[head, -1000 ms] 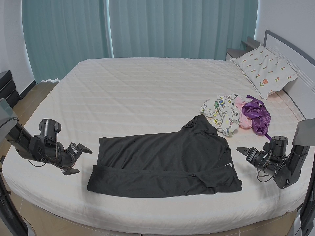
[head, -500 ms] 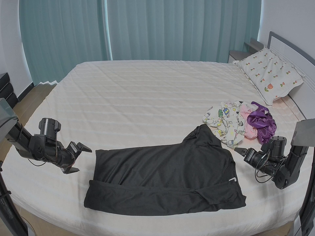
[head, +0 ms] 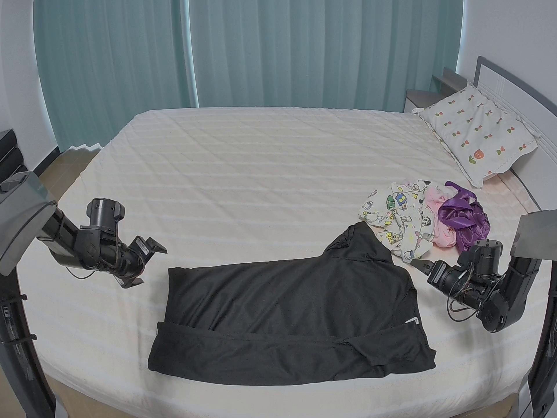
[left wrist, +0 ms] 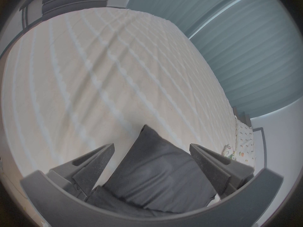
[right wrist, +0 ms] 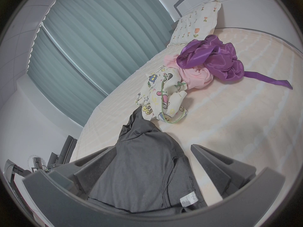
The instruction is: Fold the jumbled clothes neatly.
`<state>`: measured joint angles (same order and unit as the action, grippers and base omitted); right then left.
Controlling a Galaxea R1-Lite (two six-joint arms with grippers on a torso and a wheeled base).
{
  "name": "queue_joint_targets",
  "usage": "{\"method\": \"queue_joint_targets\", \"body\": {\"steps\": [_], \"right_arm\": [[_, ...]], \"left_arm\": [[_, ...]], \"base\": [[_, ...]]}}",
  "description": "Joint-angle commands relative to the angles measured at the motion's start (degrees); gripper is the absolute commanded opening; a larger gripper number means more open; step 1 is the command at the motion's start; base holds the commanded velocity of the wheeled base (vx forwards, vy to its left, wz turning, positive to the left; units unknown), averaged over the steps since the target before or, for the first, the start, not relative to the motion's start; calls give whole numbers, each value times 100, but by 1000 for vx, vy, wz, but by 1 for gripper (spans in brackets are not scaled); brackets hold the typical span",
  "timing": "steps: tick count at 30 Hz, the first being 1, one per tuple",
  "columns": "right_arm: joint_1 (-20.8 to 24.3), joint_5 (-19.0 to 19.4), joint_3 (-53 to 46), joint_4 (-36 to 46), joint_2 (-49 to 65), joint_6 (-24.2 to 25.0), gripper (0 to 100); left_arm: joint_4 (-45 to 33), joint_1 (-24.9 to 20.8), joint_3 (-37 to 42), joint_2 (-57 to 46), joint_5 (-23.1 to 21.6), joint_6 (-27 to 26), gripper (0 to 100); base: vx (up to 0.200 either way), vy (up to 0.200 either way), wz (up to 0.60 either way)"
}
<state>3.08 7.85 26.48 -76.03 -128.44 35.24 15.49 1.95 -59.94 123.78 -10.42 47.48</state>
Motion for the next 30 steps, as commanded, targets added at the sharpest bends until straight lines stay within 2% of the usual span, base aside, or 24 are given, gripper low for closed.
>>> {"method": "queue_joint_targets", "body": {"steps": [1,7,15,24,25,30], "right_arm": [[17,15,323,45,-208,0,100],[26,50,885,590,-410,0,100],[96,252,1975,1592,-630,-35,100],[219,331,3065,2532,-999,-290,100],[228,331,3091,2550,-1016,-290,100],[210,349,3469,2901,-1201,-448,100]], "left_arm": [[296,-239,-536,893,251,-169,100],[1140,-336,-624,1473,234,-1083,100],[1263,-336,-861,1702,-100,-1725,100],[1281,-336,-1028,1913,-118,-1778,100],[1281,-336,-1028,1921,-127,-1778,0],[1307,-327,-984,1904,-162,-1734,0]], "base": [[0,0,0],[0,0,0],[0,0,0],[0,0,0],[0,0,0],[0,0,0]]}}
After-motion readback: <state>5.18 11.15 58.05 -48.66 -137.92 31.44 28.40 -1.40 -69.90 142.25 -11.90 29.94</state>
